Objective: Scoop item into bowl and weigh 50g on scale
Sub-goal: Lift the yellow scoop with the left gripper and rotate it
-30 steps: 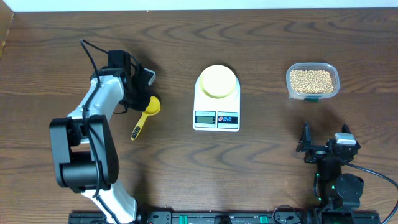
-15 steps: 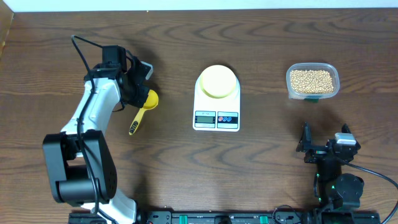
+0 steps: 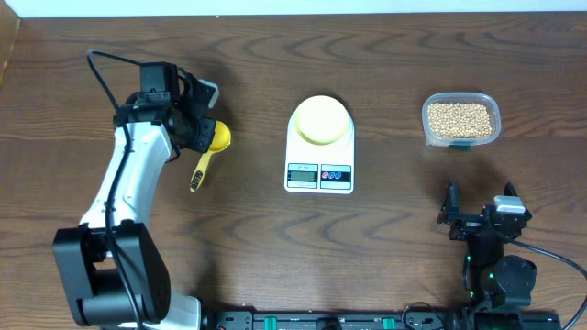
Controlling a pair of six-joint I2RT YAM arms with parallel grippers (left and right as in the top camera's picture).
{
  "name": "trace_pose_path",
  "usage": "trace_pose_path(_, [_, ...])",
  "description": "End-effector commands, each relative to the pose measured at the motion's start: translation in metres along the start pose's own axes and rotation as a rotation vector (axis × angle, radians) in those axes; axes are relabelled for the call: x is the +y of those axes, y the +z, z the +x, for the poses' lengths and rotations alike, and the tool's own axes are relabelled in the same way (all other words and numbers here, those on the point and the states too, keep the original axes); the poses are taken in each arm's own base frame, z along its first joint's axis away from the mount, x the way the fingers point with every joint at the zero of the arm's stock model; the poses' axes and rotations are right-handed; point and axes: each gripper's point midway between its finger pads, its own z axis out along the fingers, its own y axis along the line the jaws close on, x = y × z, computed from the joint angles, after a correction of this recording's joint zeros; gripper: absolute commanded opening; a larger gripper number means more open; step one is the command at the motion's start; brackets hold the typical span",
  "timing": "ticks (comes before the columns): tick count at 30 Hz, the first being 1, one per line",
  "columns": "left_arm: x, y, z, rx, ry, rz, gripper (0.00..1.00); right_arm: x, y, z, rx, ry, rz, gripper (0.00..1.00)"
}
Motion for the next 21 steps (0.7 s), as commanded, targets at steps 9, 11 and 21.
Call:
trace_pose_path(9, [-0.0014,-0.0135,-0.0049,-0.038,-0.159,0.001,0.08,-0.0003,-0.0001,0.0007,0.001,-0.011,0.000,0.99])
trace_pose_path(11, [-0.0014,-0.0135,-0.0049,-0.038,-0.189,0.001,0.08,-0.0003,-0.0001,0.0007,0.001,-0.011,0.000,0.99])
trace_pose_path(21, [-0.0006,-0.0136,-0.0067,-0.045,-0.454,0.005,0.08,-0.0003,-0.0001,0.0007,0.001,-0.011,0.000,0.99])
